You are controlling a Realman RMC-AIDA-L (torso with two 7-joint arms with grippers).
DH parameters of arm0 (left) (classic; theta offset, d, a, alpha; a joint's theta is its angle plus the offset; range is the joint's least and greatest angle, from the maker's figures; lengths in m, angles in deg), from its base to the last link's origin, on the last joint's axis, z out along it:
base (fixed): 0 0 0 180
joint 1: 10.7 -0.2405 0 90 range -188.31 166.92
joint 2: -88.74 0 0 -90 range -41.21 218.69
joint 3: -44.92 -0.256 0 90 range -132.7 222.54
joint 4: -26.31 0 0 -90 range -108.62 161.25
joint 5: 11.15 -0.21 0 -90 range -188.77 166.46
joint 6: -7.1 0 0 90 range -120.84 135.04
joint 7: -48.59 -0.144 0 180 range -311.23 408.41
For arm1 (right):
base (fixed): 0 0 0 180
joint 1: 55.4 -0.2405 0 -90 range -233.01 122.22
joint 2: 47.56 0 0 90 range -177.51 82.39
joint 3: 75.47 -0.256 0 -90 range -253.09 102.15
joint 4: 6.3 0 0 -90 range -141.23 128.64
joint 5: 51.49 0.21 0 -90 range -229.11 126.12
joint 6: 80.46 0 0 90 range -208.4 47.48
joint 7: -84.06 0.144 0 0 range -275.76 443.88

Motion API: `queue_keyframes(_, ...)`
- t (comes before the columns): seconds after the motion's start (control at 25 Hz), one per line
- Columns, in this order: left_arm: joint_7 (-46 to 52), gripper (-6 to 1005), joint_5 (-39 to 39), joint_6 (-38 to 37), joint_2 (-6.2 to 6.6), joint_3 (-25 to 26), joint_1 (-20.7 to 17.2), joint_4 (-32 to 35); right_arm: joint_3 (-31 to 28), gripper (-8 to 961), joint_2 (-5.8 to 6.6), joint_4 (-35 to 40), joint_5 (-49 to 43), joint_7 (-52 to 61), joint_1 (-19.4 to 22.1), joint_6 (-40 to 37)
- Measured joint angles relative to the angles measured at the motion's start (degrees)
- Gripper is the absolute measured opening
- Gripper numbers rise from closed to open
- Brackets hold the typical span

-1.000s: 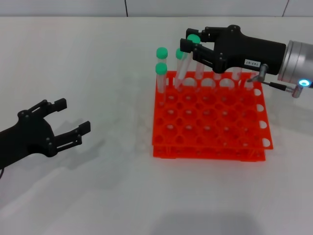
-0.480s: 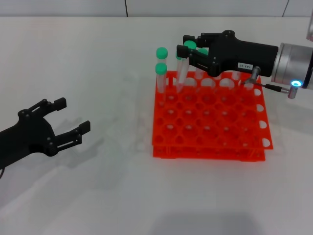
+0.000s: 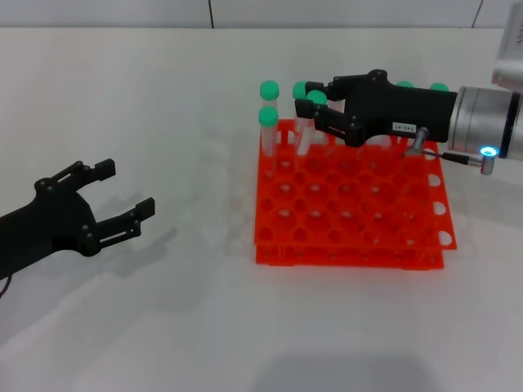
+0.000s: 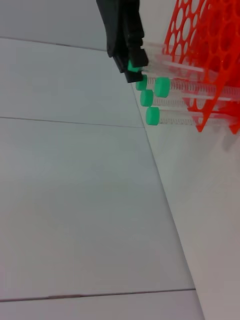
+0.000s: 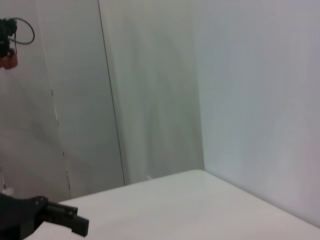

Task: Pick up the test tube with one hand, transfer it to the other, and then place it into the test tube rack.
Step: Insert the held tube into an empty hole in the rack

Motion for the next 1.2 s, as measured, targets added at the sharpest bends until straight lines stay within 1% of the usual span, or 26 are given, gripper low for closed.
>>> queue_keyframes(0.28,0.0,861,0.0,0.4,-0.05,0.0,0.4,-0.2,2.5,266,-0.06,0.0,0.1,0.1,-0.2,1.8)
queue_keyframes(0.52,0.0,862,0.0,0.6,0.01,0.0,1.6,-2.6,2.7,266,-0.09,-0.1,0.1,0.1,-0.3,2.0)
queue_keyframes(0.96,-0.2,862,0.0,1.2,0.0,0.0,1.9,-3.0,3.4,267,-0.09,0.1,0.1,0.2,-1.0,1.9)
queue_keyframes(1.16,-0.2,862,0.0,1.4,-0.01,0.0,2.1,-3.4,3.4,408,-0.09,0.2,0.1,0.2,-1.5,1.8)
queue_keyframes(1.2,-0.3,862,0.0,1.4,0.0,0.0,2.1,-3.5,3.4,413,-0.09,0.2,0.1,0.2,-1.5,1.8)
